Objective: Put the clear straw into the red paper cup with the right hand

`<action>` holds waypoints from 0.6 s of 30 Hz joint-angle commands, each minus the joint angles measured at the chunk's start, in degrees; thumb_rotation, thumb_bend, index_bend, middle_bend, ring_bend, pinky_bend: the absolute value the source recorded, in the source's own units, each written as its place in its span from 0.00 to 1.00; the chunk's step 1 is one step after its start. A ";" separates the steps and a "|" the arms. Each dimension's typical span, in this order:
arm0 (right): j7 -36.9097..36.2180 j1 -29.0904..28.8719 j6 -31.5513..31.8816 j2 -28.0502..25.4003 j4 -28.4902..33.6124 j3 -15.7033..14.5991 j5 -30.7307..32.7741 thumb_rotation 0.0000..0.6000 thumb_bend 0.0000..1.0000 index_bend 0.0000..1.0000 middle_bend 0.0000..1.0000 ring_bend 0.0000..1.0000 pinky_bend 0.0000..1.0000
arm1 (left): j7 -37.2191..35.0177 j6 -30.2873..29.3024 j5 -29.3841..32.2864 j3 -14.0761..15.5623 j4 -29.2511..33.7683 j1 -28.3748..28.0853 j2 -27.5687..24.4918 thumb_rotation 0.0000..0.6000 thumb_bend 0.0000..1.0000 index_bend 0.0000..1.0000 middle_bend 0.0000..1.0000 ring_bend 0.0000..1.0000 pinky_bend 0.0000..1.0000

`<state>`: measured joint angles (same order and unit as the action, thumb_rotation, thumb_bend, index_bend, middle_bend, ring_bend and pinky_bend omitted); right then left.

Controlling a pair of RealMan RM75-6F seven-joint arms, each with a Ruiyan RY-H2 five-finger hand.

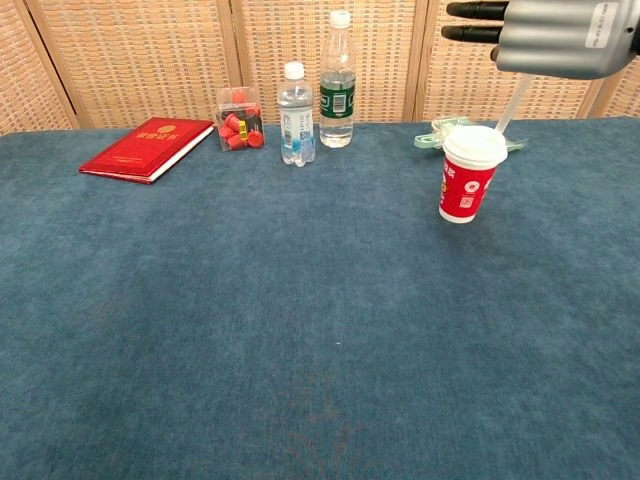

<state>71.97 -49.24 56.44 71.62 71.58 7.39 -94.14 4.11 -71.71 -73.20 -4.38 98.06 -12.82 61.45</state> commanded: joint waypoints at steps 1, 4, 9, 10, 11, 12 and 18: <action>0.61 -0.46 -0.87 0.92 -0.55 -0.40 -0.14 1.00 0.50 0.70 0.10 0.00 0.00 | -0.20 0.11 0.10 -0.10 -0.11 -0.07 -0.10 1.00 0.20 0.00 0.00 0.00 0.00; 1.53 -0.96 -1.86 1.90 -0.88 -0.56 -0.01 1.00 0.51 0.70 0.11 0.00 0.01 | -0.22 0.79 0.49 -0.11 -0.27 -0.34 -0.07 1.00 0.20 0.00 0.00 0.00 0.00; 2.92 -1.64 -3.31 3.72 -1.94 -0.56 0.77 1.00 0.50 0.70 0.10 0.00 0.01 | -0.72 1.20 0.51 -0.13 -0.48 -0.54 -0.01 1.00 0.20 0.00 0.00 0.00 0.00; 3.24 -1.67 -3.46 4.05 -2.11 -0.52 1.02 1.00 0.50 0.70 0.10 0.00 0.01 | -0.82 1.29 0.72 -0.19 -0.63 -0.56 -0.01 1.00 0.20 0.00 0.00 0.00 0.00; 3.55 -1.71 -3.51 4.36 -2.23 -0.47 1.19 1.00 0.50 0.70 0.10 0.00 0.01 | -0.88 1.41 0.98 -0.26 -0.78 -0.60 0.01 1.00 0.20 0.00 0.00 0.00 0.00; 3.81 -1.81 -3.58 4.77 -2.37 -0.45 1.31 1.00 0.50 0.70 0.10 0.00 0.00 | -0.92 1.63 1.33 -0.36 -0.98 -0.68 0.06 1.00 0.20 0.00 0.00 0.00 0.00; 4.68 -2.30 -4.47 5.99 -3.00 -0.22 2.30 1.00 0.50 0.70 0.09 0.00 0.00 | -0.88 2.24 1.78 -0.41 -1.30 -0.97 0.15 1.00 0.20 0.00 0.00 0.00 0.00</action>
<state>76.47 -51.48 52.10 77.46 68.69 7.10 -92.02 3.23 -69.47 -71.42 -4.80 96.76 -13.79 61.59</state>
